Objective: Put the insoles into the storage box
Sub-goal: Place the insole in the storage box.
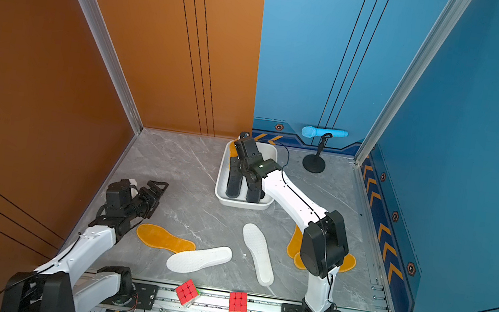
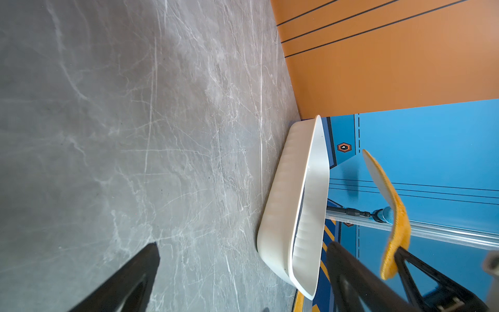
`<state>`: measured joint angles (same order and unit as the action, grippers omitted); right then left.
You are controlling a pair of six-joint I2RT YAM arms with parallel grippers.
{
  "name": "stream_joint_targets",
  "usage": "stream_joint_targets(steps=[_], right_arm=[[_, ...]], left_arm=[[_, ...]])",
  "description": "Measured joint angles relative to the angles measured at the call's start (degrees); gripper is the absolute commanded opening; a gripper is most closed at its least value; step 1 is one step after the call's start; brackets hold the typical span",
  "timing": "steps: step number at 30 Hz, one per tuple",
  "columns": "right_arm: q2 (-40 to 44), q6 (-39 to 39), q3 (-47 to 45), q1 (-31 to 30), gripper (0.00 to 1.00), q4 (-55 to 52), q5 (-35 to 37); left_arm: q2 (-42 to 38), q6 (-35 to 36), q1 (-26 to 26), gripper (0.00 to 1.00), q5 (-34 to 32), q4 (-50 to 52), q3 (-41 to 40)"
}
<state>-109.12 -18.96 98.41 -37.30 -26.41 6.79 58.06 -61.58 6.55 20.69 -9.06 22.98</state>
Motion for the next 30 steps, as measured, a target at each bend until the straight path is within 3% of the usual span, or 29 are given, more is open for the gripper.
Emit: stream_joint_targets(steps=[11,30], right_arm=[[-13.4,-1.6,5.6,1.1,0.00,-2.6,0.3],[-16.6,-8.6,4.9,0.2,0.00,-2.2,-0.9]], left_arm=[[0.6,0.0,-0.2,0.98,0.0,-0.4,0.1],[3.2,0.0,-0.2,0.98,0.5,-1.6,0.1]])
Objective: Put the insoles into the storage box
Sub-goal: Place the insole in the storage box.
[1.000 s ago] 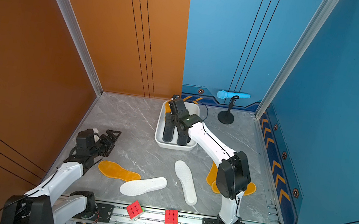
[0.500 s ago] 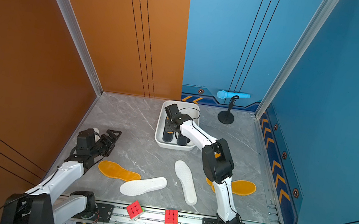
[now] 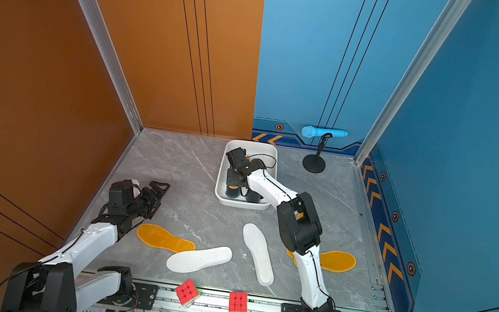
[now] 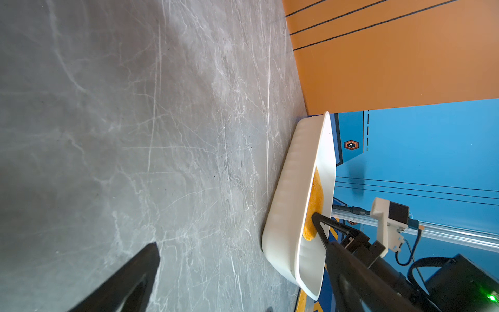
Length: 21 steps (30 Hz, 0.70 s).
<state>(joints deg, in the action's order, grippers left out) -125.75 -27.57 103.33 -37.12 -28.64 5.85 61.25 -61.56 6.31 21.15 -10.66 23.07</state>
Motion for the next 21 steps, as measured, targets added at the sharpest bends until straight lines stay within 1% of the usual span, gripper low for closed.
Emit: stream_joint_targets(steps=[3,11,15,21], right_arm=[[-0.2,-0.7,-1.4,0.0,0.02,0.1,-0.1],[-0.6,-1.2,-2.3,0.2,0.18,0.2,-1.3],[-0.6,-1.4,-2.3,0.3,0.29,0.1,-1.9],[-0.6,-1.2,-2.3,0.4,0.37,-0.2,-2.4]], left_arm=[[0.0,0.0,0.0,0.98,0.0,-0.3,0.0],[0.0,0.0,0.0,0.98,0.0,-0.3,0.0],[0.0,0.0,0.0,0.98,0.2,-0.3,0.0],[-0.1,0.0,0.0,0.98,0.6,-0.3,0.0]])
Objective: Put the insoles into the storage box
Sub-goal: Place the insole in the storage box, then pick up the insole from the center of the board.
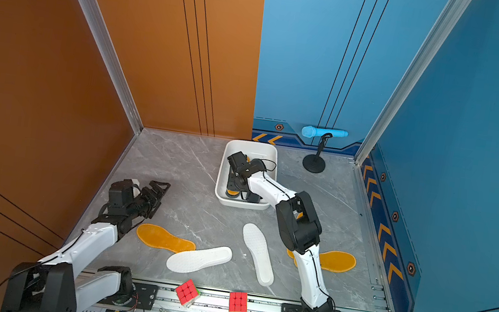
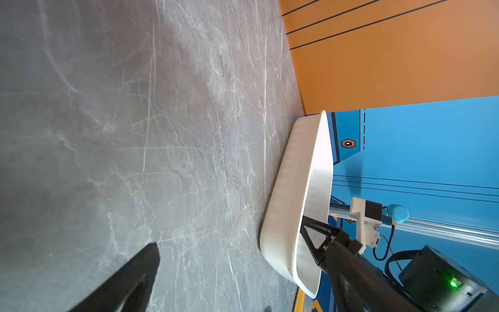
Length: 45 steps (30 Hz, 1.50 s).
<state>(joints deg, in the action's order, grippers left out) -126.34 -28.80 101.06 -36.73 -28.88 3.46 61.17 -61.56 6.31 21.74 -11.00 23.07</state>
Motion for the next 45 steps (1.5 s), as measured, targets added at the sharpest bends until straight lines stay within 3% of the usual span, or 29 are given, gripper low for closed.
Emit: stream_joint_targets(steps=[9,12,15,28,37,45], right_arm=[[1.0,0.0,0.0,0.3,0.46,-1.0,-0.4],[2.6,-0.1,0.0,0.8,0.58,-1.7,-0.7],[4.8,0.3,0.0,1.2,0.61,-2.1,-1.5],[14.7,1.0,-2.0,2.1,0.61,-2.5,-4.9],[34.1,1.6,-18.6,8.7,0.59,-9.2,-0.8],[50.7,-3.0,-40.5,21.2,0.61,-16.8,2.5]], left_arm=[[-0.7,0.0,0.0,0.98,0.0,0.0,0.0],[-0.7,0.0,0.0,0.98,0.0,0.0,0.0],[-0.8,0.0,0.0,0.98,0.0,0.0,0.0],[-3.0,0.0,0.0,0.98,0.0,0.1,0.0],[-3.1,0.0,0.0,0.97,0.1,0.5,0.0],[-3.1,0.0,-0.9,0.98,0.7,0.6,1.5]])
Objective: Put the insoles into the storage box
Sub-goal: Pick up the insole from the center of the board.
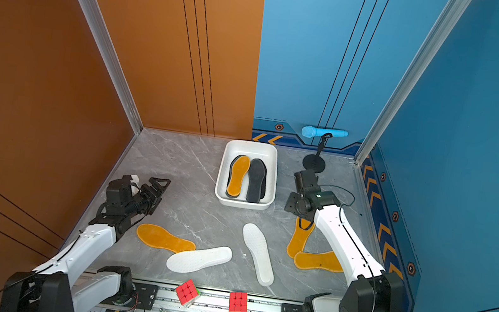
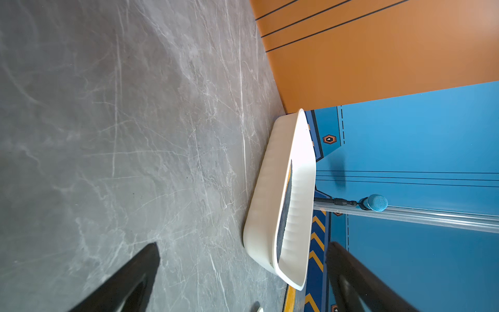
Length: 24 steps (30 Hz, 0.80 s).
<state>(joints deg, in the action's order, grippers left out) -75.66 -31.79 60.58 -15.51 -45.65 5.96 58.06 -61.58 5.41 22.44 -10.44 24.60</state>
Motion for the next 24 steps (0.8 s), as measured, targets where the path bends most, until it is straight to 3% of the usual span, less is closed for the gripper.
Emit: stream_joint_targets(steps=[5,10,24], right_arm=[[3.5,-0.7,-10.4,6.8,0.62,-2.5,-0.1],[2.7,-0.4,-13.5,10.0,0.63,-2.8,-1.3],[-9.0,0.2,-13.8,9.6,0.56,5.6,-7.5]], left_arm=[[0.0,0.0,-0.7,0.98,0.2,0.0,0.3],[0.2,0.0,-1.7,0.98,0.1,0.0,0.4],[0.5,0.0,-2.5,0.98,0.1,0.0,0.5]])
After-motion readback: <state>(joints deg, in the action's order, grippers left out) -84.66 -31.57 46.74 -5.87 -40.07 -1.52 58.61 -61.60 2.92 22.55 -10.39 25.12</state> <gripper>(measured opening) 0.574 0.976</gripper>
